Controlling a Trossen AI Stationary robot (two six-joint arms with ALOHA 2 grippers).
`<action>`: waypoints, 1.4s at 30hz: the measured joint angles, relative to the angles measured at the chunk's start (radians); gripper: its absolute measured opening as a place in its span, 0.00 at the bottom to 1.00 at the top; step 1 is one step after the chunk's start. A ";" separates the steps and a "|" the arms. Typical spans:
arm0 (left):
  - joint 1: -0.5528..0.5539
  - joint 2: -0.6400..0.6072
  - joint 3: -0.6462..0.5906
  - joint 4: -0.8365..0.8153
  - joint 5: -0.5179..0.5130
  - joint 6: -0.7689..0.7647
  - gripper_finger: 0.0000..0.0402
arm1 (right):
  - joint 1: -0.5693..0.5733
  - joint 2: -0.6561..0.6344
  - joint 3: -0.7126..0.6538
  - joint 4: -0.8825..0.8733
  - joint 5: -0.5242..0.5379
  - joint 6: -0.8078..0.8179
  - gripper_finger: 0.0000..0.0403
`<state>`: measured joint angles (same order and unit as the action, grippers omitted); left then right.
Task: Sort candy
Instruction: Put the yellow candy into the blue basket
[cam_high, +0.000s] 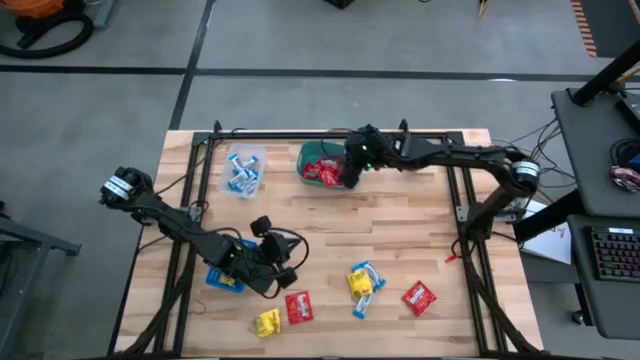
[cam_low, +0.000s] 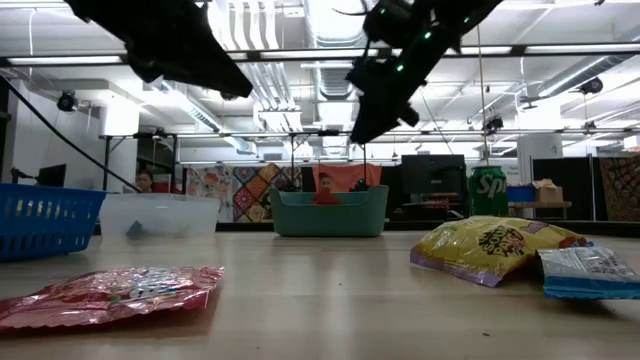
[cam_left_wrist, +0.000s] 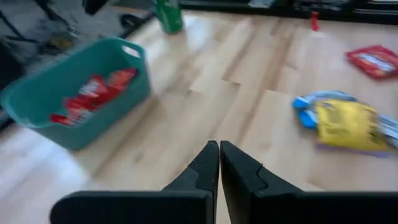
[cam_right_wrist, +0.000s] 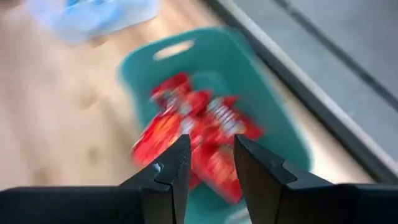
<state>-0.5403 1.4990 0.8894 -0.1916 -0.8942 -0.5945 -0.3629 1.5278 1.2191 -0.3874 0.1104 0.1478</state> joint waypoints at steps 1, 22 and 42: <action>-0.001 0.000 0.000 0.002 0.023 -0.006 0.00 | 0.017 -0.021 -0.017 -0.015 -0.009 0.000 0.29; -0.042 0.116 0.003 0.220 0.509 -0.162 0.00 | 0.649 -0.299 -0.392 0.168 0.164 0.281 0.29; -0.130 0.447 0.500 -0.312 0.565 -0.241 0.00 | 0.926 -0.223 -0.393 0.162 0.180 0.525 0.29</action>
<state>-0.6699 1.9458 1.3894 -0.5040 -0.3288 -0.8356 0.5633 1.3053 0.8261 -0.2256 0.2900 0.6732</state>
